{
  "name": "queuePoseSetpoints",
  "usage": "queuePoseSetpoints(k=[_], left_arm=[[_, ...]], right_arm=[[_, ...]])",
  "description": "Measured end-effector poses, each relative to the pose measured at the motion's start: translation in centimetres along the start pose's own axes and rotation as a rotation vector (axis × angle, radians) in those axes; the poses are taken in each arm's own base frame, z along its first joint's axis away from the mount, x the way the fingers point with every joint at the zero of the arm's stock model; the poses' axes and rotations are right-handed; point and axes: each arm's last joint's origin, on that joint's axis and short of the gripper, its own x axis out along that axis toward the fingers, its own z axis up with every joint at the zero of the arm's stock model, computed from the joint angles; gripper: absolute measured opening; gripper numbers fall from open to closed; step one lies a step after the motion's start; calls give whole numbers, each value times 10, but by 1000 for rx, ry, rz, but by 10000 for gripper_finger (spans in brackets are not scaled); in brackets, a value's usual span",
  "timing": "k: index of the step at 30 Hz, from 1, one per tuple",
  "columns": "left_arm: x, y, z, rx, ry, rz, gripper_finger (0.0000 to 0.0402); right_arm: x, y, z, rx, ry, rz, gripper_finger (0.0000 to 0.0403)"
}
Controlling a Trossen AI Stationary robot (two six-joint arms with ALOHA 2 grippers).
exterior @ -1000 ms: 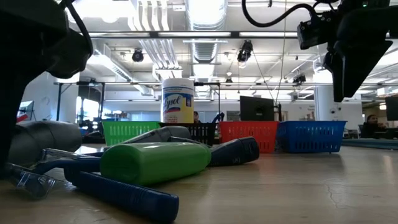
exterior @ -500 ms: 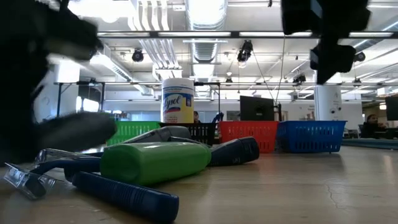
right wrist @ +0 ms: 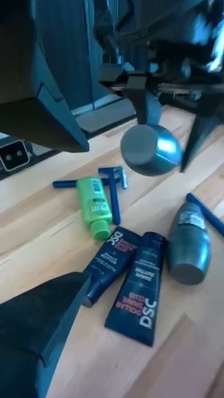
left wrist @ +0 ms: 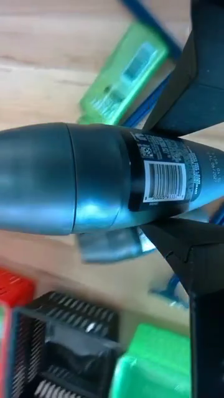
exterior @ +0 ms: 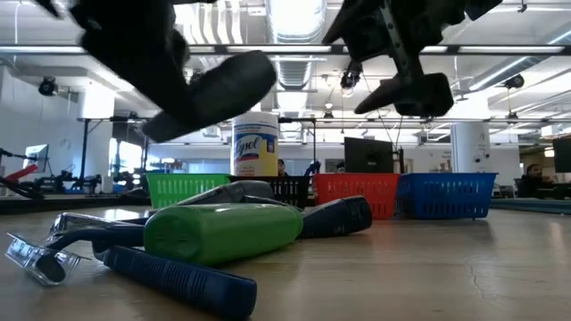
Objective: Pick & Place Travel size toiletries
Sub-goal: Put the gray deodorant into the blue bin
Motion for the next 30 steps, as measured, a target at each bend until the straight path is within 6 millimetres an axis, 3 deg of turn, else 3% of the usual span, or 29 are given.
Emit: queuePoseSetpoints(k=[7,15,23,30], left_arm=[[10,15,22,52,-73,-12,194],[12,23,38,49,-157,-19,194],[10,23,40,55,-176,3,194],[10,24,40,54,-191,40,205]], right_arm=[[10,15,10,5,-52,5,365],[20,30,19,-14,-86,16,351],[25,30,21,-7,-86,-20,307],[25,28,22,-2,-54,-18,223]])
